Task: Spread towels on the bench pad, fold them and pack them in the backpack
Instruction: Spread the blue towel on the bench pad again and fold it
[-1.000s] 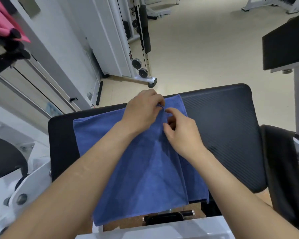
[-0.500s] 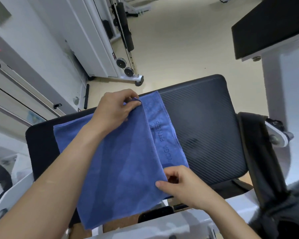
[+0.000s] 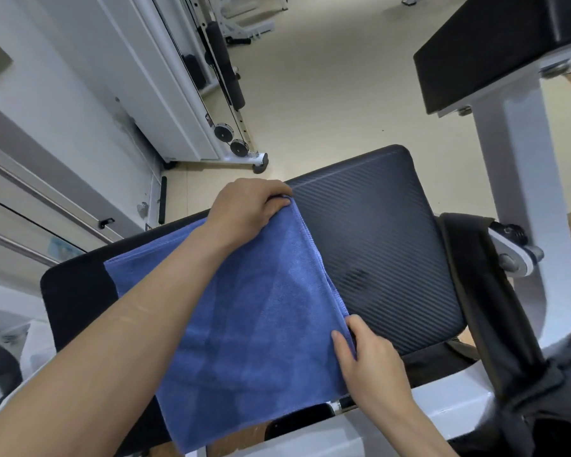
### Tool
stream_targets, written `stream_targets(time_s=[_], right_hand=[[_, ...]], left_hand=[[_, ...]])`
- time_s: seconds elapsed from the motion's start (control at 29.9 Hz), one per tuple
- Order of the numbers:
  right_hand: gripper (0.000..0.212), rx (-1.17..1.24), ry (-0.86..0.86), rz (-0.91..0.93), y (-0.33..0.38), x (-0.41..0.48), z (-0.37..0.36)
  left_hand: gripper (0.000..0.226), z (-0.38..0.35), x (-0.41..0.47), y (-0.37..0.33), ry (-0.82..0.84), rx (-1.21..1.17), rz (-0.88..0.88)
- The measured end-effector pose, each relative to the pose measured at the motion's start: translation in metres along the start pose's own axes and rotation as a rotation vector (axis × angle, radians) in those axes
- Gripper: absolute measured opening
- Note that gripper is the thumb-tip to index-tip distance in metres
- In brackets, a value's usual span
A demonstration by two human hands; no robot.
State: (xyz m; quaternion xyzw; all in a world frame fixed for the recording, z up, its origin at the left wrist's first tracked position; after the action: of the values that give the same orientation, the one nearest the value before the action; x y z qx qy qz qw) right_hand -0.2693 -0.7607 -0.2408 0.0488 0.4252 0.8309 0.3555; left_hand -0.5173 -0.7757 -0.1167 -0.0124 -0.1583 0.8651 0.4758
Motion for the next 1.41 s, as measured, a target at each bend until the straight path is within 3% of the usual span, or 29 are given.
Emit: stream_targets(time_s=[0.2, 0.33, 0.4, 0.5, 0.6, 0.67, 0.77, 0.84, 0.94, 1.07, 1.17, 1.3, 1.41], right_hand=[[0.02, -0.12, -0.106, -0.014, -0.006, 0.0, 0.006], [0.038, -0.114, -0.235, 0.071, -0.01, -0.001, 0.008], [0.028, -0.091, -0.235, 0.084, -0.008, 0.003, 0.008], [0.015, -0.095, -0.216, 0.065, -0.005, 0.007, 0.007], [0.02, -0.034, -0.19, 0.116, 0.003, 0.005, 0.008], [0.027, 0.028, -0.137, 0.142, 0.004, 0.005, 0.006], [0.022, 0.049, -0.069, 0.213, 0.005, 0.005, 0.005], [0.02, -0.019, -0.011, 0.272, 0.006, 0.006, 0.004], [0.008, -0.213, 0.084, 0.343, 0.015, 0.017, 0.007], [0.013, -0.248, 0.105, 0.46, 0.05, 0.033, 0.044], [0.003, -0.137, 0.08, 0.515, 0.094, 0.035, 0.083], [0.019, -0.003, 0.115, 0.61, 0.171, 0.025, 0.131], [0.011, 0.128, 0.173, 0.678, 0.215, 0.007, 0.151]], left_hand=[[0.025, -0.003, 0.004, -0.002, 0.03, 0.132, -0.014], [0.02, -0.001, 0.002, 0.0, -0.012, 0.194, 0.004], [0.02, 0.001, 0.003, 0.001, -0.04, 0.169, 0.009], [0.019, 0.005, 0.007, -0.001, -0.053, 0.146, 0.0], [0.011, 0.008, 0.004, -0.006, -0.051, 0.116, -0.017], [0.003, 0.014, -0.002, 0.002, -0.08, -0.048, 0.075], [0.019, 0.033, -0.019, 0.019, -0.172, -0.3, 0.207], [0.026, 0.048, -0.035, 0.025, -0.209, -0.359, 0.232], [0.019, 0.07, -0.06, 0.033, -0.236, -0.355, 0.256], [0.017, 0.111, -0.104, 0.05, -0.35, -0.299, 0.317], [0.024, 0.144, -0.145, 0.066, -0.483, -0.348, 0.375], [0.025, 0.184, -0.197, 0.082, -0.639, -0.374, 0.424], [0.027, 0.209, -0.233, 0.087, -0.731, -0.479, 0.444]])
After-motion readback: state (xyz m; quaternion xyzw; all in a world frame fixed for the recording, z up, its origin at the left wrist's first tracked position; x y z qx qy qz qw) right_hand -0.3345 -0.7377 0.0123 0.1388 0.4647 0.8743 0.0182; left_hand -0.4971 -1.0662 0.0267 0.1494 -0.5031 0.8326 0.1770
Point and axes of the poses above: each hand's wrist, its own x-axis towards the middle knuckle, its own z-axis out of the back of the hand, y = z × x, the point moved 7 cm from there along x, towards the middle knuckle, and after that the axes turned 1 degree about -y, right-handed, at the moved point
